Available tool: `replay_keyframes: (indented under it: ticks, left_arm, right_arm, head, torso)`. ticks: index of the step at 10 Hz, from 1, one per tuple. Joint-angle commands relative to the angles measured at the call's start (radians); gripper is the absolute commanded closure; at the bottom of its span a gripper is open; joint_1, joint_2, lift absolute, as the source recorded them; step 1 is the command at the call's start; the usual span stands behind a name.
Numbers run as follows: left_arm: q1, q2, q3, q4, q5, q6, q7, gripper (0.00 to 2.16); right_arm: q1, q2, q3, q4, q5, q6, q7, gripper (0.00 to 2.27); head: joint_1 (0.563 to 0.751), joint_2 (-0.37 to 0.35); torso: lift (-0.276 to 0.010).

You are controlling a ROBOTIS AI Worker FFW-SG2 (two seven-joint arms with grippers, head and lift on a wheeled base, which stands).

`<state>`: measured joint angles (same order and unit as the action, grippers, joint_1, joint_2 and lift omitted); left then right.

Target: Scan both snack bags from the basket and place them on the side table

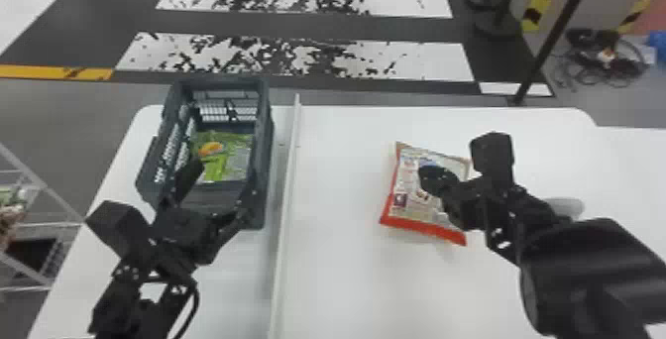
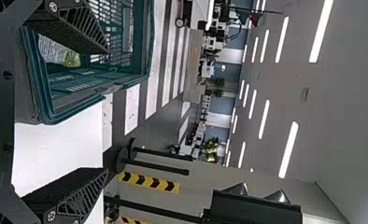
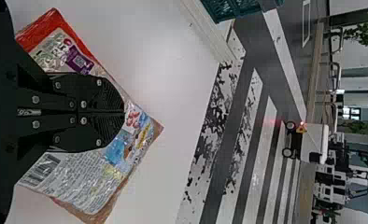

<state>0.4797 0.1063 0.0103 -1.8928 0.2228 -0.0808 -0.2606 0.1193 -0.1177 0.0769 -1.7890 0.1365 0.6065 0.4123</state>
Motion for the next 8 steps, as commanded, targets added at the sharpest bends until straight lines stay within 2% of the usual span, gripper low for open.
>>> replay_keyframes:
  ticks: [1, 4, 8]
  left_arm:
    - [0.000, 0.001, 0.002, 0.001, 0.000, 0.000, 0.000, 0.10]
    - [0.000, -0.002, 0.000, 0.001, 0.000, 0.000, -0.003, 0.10]
    - [0.000, -0.004, -0.003, 0.004, 0.000, 0.000, -0.003, 0.10]
  right_arm:
    - [-0.035, 0.007, 0.035, 0.056, 0.002, -0.015, 0.019, 2.25]
    - [-0.083, 0.006, 0.099, 0.155, 0.028, -0.015, 0.043, 2.25]
    - [-0.075, -0.008, 0.095, 0.169, 0.049, -0.009, 0.057, 2.25]
  head:
    - [0.695, 0.033]
    - [0.695, 0.078]
    - [0.695, 0.091]
  torso:
    - [-0.075]
    - [-0.075]
    - [-0.075]
